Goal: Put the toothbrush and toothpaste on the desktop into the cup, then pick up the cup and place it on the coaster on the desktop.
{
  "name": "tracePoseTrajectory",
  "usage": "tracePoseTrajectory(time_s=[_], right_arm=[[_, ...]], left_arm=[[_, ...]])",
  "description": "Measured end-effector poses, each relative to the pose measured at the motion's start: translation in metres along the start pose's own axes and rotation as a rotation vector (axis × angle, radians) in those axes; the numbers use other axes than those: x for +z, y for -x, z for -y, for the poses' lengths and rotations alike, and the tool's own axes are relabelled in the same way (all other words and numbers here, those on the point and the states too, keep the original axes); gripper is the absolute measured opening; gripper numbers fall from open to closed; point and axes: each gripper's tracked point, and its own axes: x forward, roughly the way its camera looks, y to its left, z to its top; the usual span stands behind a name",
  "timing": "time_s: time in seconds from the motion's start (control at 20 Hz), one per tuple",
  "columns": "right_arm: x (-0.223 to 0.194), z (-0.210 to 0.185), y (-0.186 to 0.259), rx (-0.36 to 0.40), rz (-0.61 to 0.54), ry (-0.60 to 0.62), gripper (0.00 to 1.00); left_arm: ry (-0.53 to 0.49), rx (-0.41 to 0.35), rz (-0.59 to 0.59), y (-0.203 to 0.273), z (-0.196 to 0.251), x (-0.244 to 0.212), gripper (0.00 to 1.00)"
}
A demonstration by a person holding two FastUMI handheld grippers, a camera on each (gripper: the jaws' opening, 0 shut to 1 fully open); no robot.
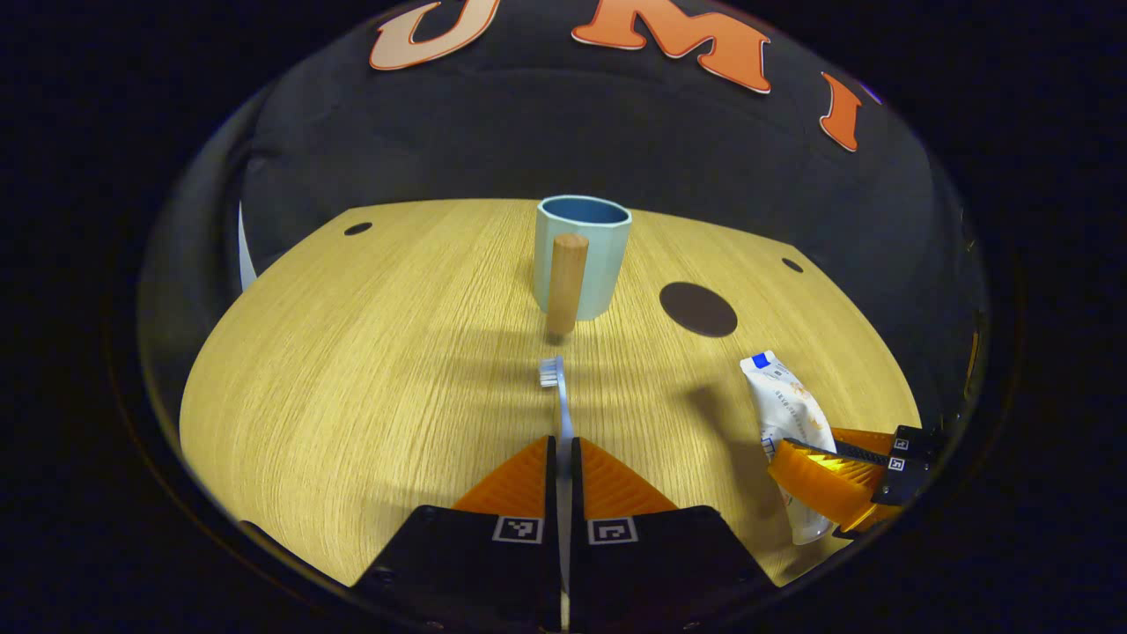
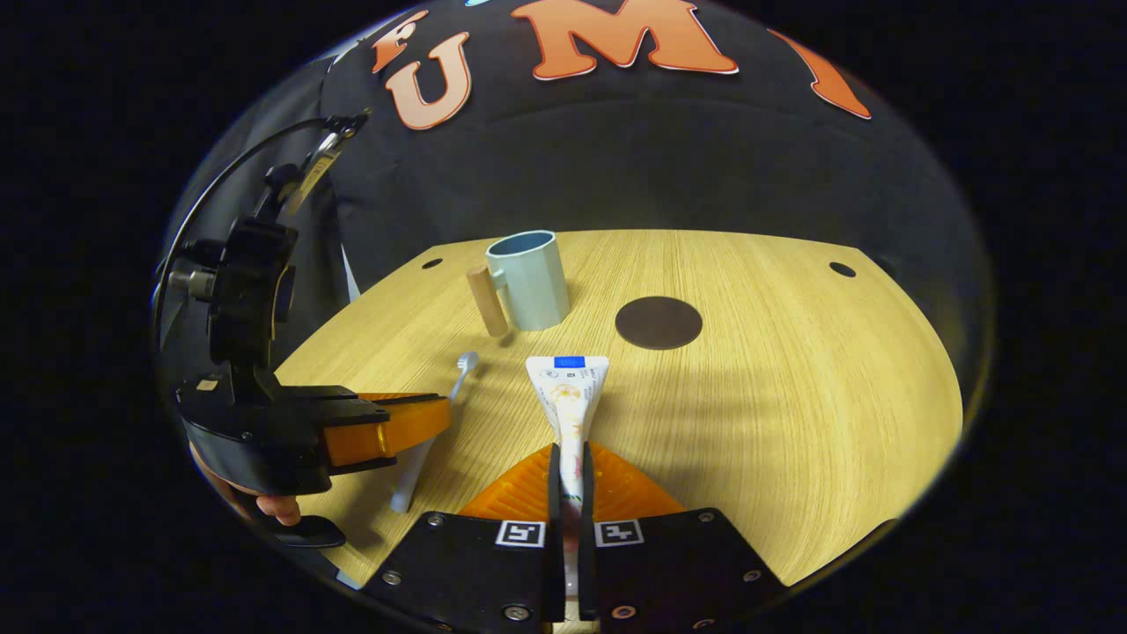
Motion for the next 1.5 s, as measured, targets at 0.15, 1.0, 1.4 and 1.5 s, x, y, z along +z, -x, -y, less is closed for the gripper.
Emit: tracePoseTrajectory(time_s=[0.15, 1.0, 1.4, 1.5], right_arm=[[0.016, 0.007, 0.003, -0.005, 0.045, -0.018, 0.06], [0.137, -0.004, 0.042, 0.01, 0.352, 0.1, 0.06], [0.19, 0.019, 0.037, -0.028, 0.484, 0.125, 0.06], [0.198, 0.023, 0.033, -0.026, 0.505, 0.115, 0.06]], left_arm=[[0.008, -0.004, 0.106, 0.003, -0.008, 0.008, 0.04], [0.038, 0.046, 0.499, -0.013, -0.05, 0.069, 0.04], [-0.029, 0.017, 0.654, -0.034, -0.035, 0.141, 0.04], [-0.033, 0.034, 0.666, -0.047, -0.036, 0.15, 0.04]])
